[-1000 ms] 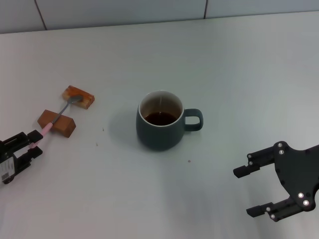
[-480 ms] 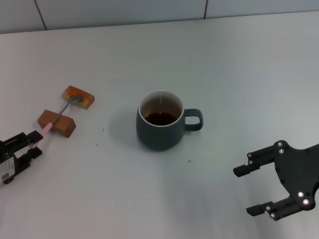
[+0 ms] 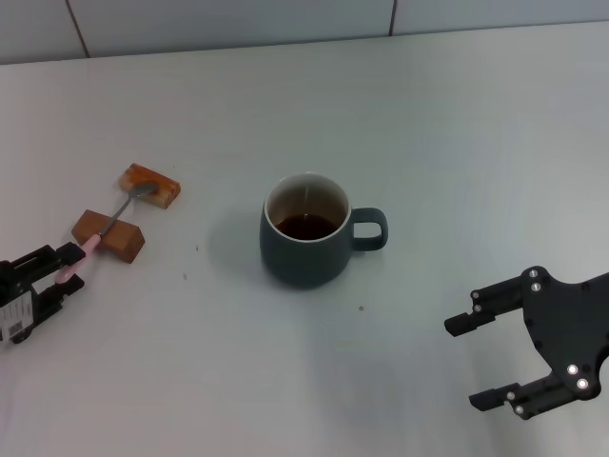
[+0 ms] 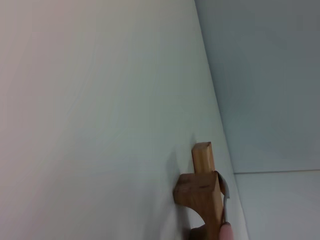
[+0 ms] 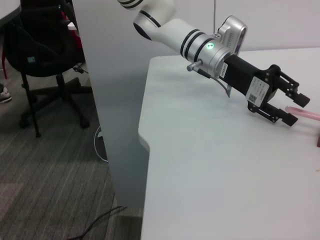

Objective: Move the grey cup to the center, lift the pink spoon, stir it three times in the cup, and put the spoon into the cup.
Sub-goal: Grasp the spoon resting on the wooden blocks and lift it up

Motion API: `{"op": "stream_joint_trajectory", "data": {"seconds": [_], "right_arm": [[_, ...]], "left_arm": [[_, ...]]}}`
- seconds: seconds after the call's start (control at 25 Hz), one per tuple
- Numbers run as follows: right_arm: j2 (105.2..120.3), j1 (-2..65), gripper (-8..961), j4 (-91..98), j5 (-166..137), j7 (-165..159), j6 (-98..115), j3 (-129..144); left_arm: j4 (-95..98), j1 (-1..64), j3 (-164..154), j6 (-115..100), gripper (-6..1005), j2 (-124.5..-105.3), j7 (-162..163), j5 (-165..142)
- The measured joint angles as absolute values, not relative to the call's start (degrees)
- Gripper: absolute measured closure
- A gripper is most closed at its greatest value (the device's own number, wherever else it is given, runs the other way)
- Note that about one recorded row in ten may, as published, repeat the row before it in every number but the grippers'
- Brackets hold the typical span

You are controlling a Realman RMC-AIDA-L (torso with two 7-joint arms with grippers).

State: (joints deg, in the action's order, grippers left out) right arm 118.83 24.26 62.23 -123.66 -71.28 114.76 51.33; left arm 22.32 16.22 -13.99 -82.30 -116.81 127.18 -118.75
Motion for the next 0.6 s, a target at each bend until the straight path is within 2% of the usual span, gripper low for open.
{"op": "stream_joint_trajectory", "data": {"seconds": [0.6], "right_arm": [[118.74, 24.35, 260, 62.23, -123.74, -71.28, 114.68, 51.33]], "left_arm": [[22.32, 16.71, -14.27, -81.59, 522, -117.12, 127.18, -118.86]]}}
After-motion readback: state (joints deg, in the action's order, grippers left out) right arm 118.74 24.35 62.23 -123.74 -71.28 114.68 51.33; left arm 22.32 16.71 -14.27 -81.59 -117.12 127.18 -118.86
